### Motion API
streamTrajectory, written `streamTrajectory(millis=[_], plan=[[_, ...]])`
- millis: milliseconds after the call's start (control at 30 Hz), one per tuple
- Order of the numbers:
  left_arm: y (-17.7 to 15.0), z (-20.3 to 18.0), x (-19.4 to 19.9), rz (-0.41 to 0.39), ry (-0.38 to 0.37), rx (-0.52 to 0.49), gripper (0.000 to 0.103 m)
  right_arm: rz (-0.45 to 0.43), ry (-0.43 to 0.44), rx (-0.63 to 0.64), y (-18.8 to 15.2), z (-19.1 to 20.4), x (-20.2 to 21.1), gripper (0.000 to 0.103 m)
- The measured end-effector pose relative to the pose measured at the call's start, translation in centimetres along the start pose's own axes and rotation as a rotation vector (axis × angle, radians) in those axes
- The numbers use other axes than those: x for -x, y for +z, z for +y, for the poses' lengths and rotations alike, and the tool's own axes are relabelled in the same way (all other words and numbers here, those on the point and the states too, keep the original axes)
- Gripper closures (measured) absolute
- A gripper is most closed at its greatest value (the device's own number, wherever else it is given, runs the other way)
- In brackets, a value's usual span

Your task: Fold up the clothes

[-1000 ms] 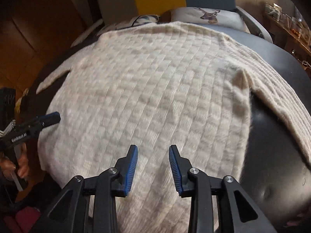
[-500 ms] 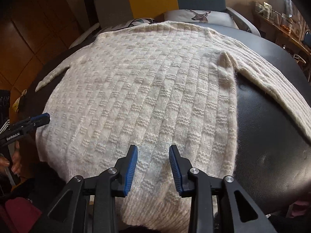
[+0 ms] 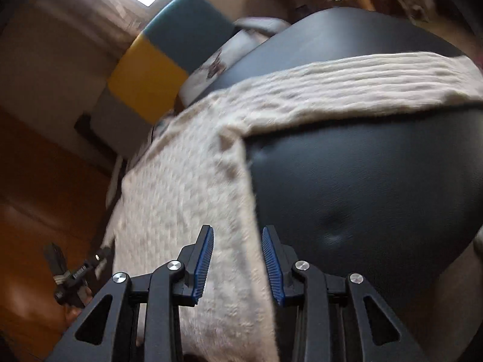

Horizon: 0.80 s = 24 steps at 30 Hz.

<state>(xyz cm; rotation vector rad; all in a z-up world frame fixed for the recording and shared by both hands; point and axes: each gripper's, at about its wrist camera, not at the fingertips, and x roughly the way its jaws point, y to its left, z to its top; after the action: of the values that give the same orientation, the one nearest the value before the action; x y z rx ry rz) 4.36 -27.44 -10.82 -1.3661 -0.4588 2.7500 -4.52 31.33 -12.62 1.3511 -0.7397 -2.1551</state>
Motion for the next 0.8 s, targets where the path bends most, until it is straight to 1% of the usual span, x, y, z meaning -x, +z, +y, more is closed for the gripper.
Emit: streamTrajectory(millis=[67, 100, 167, 200, 300, 400, 467, 567, 600, 667, 800], plan=[[3.3, -0.2, -1.3, -0.023, 0.027, 0.010, 0.075, -0.110, 0.032, -0.178, 2.3, -3.8, 2.6, 0.069], [4.8, -0.5, -2.2, -0.027, 0.027, 0.020, 0.075, -0.176, 0.033, -0.268, 3.4, -5.8, 4.1, 0.069], [7.2, -1.4, -4.2, -0.018, -0.003, 0.028, 0.075, -0.278, 0.028, -0.438, 5.0, -9.6, 5.9, 0.069], [7.9, -2.3, -5.1, -0.012, -0.007, 0.013, 0.075, -0.324, 0.021, -0.520, 5.7, -11.3, 6.7, 0.069], [9.4, -5.5, -8.1, 0.014, -0.032, -0.045, 0.075, -0.423, -0.035, -0.697, 6.7, -15.2, 7.9, 0.069], [9.7, -8.3, -11.3, 0.070, -0.057, -0.095, 0.075, -0.455, -0.071, -0.776, 7.5, -17.4, 7.7, 0.069], [9.2, -9.4, -12.8, 0.111, -0.074, -0.119, 0.075, -0.468, -0.093, -0.798, 8.2, -18.3, 7.3, 0.069], [8.4, -10.2, -14.5, 0.153, -0.070, -0.145, 0.075, -0.496, -0.079, -0.841, 8.7, -19.2, 6.4, 0.069], [8.3, -10.1, -14.9, 0.165, -0.066, -0.146, 0.075, -0.521, -0.061, -0.850, 8.9, -19.5, 6.3, 0.069], [8.1, -9.9, -15.0, 0.163, -0.074, -0.144, 0.075, -0.551, -0.048, -0.841, 9.3, -19.7, 5.8, 0.069], [8.3, -9.5, -15.1, 0.172, -0.093, -0.130, 0.074, -0.581, -0.038, -0.769, 10.2, -19.6, 4.8, 0.069]])
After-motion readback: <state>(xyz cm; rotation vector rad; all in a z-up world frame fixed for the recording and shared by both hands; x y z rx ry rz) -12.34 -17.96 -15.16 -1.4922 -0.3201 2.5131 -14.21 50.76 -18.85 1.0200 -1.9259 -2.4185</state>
